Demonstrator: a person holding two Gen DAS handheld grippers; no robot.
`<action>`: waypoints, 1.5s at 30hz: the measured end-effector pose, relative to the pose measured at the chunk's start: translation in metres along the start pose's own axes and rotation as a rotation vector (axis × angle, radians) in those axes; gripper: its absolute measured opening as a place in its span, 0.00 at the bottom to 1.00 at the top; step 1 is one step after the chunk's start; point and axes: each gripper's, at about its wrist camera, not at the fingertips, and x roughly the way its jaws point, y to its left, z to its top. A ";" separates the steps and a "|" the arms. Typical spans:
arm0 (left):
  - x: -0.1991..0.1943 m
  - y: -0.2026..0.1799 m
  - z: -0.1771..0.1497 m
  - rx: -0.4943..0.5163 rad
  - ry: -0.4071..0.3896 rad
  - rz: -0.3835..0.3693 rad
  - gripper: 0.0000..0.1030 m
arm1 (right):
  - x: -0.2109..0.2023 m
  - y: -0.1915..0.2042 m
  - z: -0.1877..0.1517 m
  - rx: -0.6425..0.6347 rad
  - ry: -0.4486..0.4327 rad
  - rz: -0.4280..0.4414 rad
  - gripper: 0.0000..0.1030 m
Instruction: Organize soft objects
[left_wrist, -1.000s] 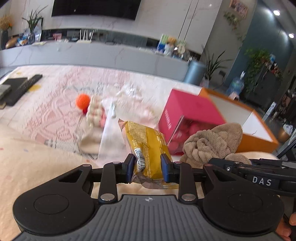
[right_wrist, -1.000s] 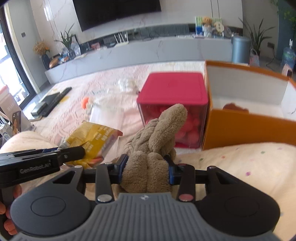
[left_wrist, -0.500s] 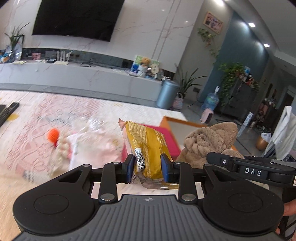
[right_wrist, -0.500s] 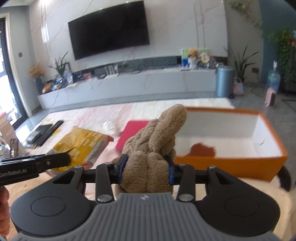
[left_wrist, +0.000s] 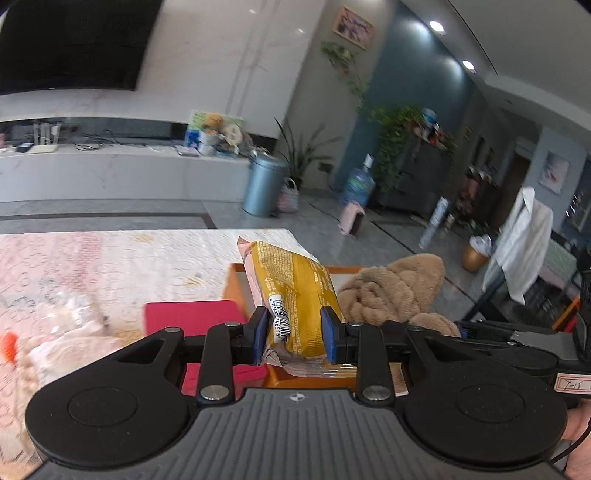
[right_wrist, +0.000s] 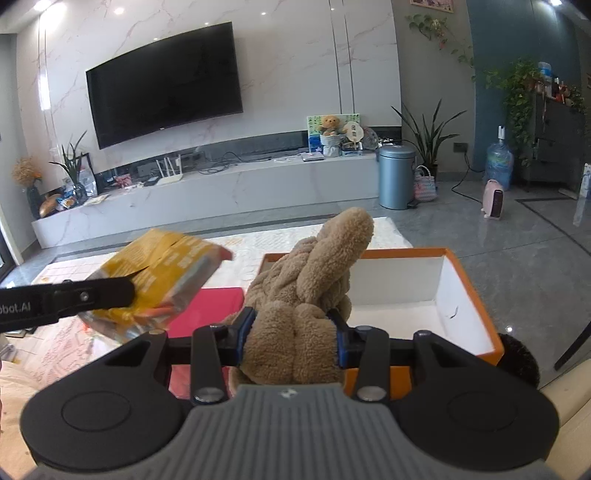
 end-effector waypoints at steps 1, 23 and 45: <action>0.008 -0.001 0.002 0.010 0.013 -0.006 0.33 | 0.004 -0.004 0.001 -0.004 0.009 -0.003 0.40; 0.170 -0.022 -0.005 0.262 0.302 0.050 0.33 | 0.169 -0.074 0.020 -0.032 0.298 -0.104 0.40; 0.183 -0.026 -0.002 0.303 0.335 0.158 0.61 | 0.189 -0.069 0.012 -0.121 0.382 -0.161 0.61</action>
